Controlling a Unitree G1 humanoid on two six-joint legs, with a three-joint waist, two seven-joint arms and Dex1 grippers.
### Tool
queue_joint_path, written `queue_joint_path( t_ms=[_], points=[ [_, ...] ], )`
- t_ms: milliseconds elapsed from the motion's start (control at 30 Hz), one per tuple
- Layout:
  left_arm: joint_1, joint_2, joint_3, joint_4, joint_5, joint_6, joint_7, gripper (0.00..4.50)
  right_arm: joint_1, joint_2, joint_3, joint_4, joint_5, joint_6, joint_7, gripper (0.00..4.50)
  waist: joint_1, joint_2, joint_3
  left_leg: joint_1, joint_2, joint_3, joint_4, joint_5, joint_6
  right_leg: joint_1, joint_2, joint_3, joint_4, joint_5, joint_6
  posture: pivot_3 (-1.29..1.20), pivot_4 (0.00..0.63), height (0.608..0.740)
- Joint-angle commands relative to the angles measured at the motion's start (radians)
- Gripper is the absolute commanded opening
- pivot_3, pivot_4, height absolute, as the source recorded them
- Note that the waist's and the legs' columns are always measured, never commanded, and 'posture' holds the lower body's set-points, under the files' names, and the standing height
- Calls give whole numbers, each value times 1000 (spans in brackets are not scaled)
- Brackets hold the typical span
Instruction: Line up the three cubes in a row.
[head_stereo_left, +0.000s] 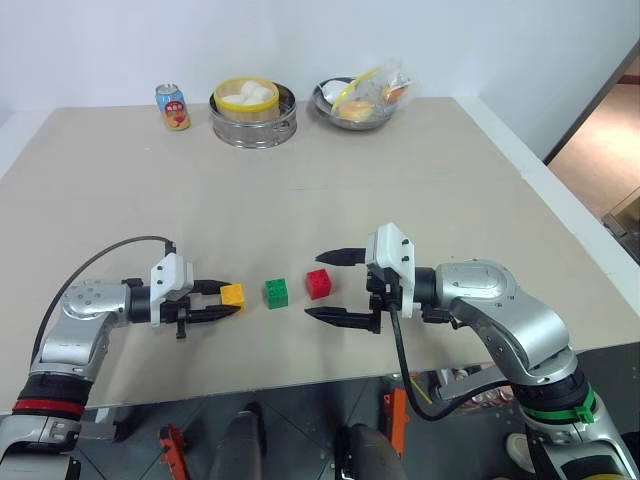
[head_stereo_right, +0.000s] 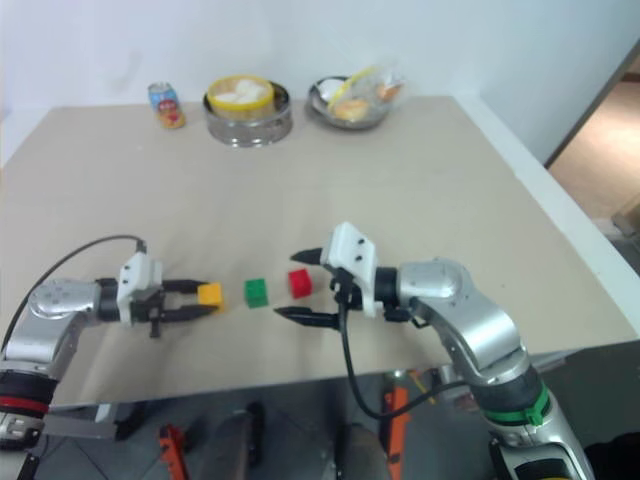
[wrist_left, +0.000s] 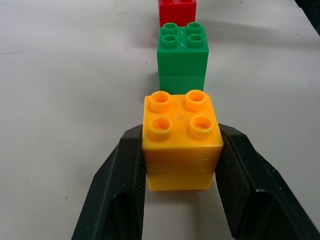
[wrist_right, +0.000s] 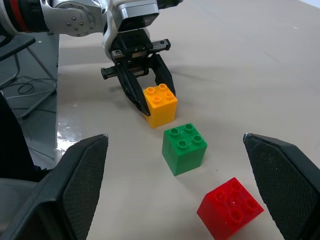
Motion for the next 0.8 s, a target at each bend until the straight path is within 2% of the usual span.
queue_joint_path(
  t_ms=[33, 67, 133, 167, 333, 467, 633, 800],
  points=[
    [-8, 10, -8, 19, 22, -20, -6, 1658, -22, -2, -22, -37, 16, -3, -4, 4500, 0, 0, 0, 0, 0, 0, 0, 0, 0, 0, 0, 0, 0, 0, 0, 0, 150, 740],
    [-9, 11, -9, 24, 26, -25, -8, 1658, -23, -1, -21, -37, 16, -4, -5, 4500, 0, 0, 0, 0, 0, 0, 0, 0, 0, 0, 0, 0, 0, 0, 0, 0, 150, 740],
    [-16, 11, -9, 33, 34, -36, 1, 2412, -22, 1, -23, -36, 19, -1, -8, 4500, 0, 0, 0, 0, 0, 0, 0, 0, 0, 0, 0, 0, 0, 0, 0, 0, 150, 740],
    [-19, 10, -7, 36, 35, -38, 4, 2568, -20, 3, -24, -37, 21, 0, -11, 4500, 0, 0, 0, 0, 0, 0, 0, 0, 0, 0, 0, 0, 0, 0, 0, 0, 150, 740],
    [4, 31, 28, -35, 11, -16, 17, 4388, 21, 5, -38, -52, 18, -6, -41, 4500, 0, 0, 0, 0, 0, 0, 0, 0, 0, 0, 0, 0, 0, 0, 0, 0, 150, 740],
    [46, 48, 72, -129, -19, 17, 59, 4455, 51, 6, -63, -64, 11, -13, -83, 4500, 0, 0, 0, 0, 0, 0, 0, 0, 0, 0, 0, 0, 0, 0, 0, 0, 150, 740],
    [125, 46, 200, -316, -99, 125, 207, 4455, 126, 10, -108, -122, 3, 15, -183, 4500, -1, 0, 0, 0, 0, 0, -1, 0, 0, 0, 0, 0, 0, 0, 0, 0, 150, 740],
    [165, 34, 289, -384, -142, 242, 349, 4455, 178, 50, -199, -104, -29, 43, -340, 4500, 0, 0, 0, 0, 0, 0, -1, 0, 0, 0, 0, 0, 0, 0, 0, 0, 150, 740]
  ],
)
